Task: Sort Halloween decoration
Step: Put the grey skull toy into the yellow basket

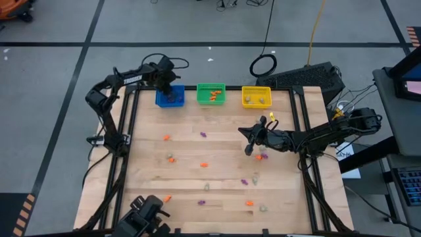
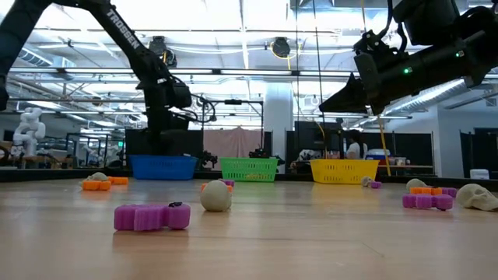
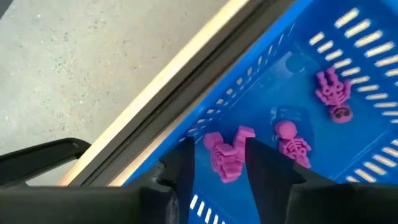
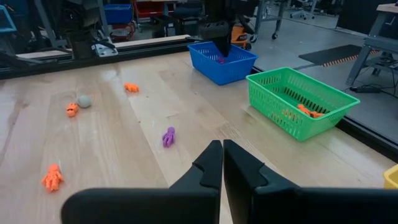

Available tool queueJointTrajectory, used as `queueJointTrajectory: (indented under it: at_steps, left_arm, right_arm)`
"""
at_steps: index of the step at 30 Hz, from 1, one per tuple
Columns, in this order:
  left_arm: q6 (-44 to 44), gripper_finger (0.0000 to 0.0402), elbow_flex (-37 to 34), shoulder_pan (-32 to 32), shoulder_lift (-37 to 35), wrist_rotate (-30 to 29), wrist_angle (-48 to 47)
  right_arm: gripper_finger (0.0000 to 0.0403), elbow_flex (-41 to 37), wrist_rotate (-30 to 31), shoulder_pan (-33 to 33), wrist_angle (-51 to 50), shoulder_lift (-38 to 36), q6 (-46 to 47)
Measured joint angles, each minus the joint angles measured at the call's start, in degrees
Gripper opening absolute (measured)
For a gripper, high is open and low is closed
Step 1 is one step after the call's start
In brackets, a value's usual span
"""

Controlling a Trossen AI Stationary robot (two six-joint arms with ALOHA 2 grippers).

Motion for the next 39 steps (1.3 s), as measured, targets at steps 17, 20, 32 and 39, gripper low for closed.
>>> queueJointTrajectory:
  at_steps: [17, 20, 32, 39]
  left_arm:
    - [-6.59, 0.0009, -18.23, -13.35, -24.06, 3.53, 23.53]
    - [-8.5, 0.001, -26.35, -18.0, -29.73, 4.88, 33.41]
    - [-10.95, 0.001, -47.71, -35.84, -39.97, 5.17, 63.44]
    - [-10.93, 0.001, -50.9, -41.08, -39.97, 5.16, 69.46]
  right_arm:
    - [0.0, 0.0, -0.01, 0.0, -0.51, 0.0, -1.11]
    - [0.0, 0.94, -0.01, 0.03, -3.06, -0.04, -1.2]
    - [0.0011, 24.31, -9.45, 1.18, -63.91, 0.0, 16.01]
    - [0.0077, 27.81, -19.14, 2.88, -84.69, 0.01, 26.47]
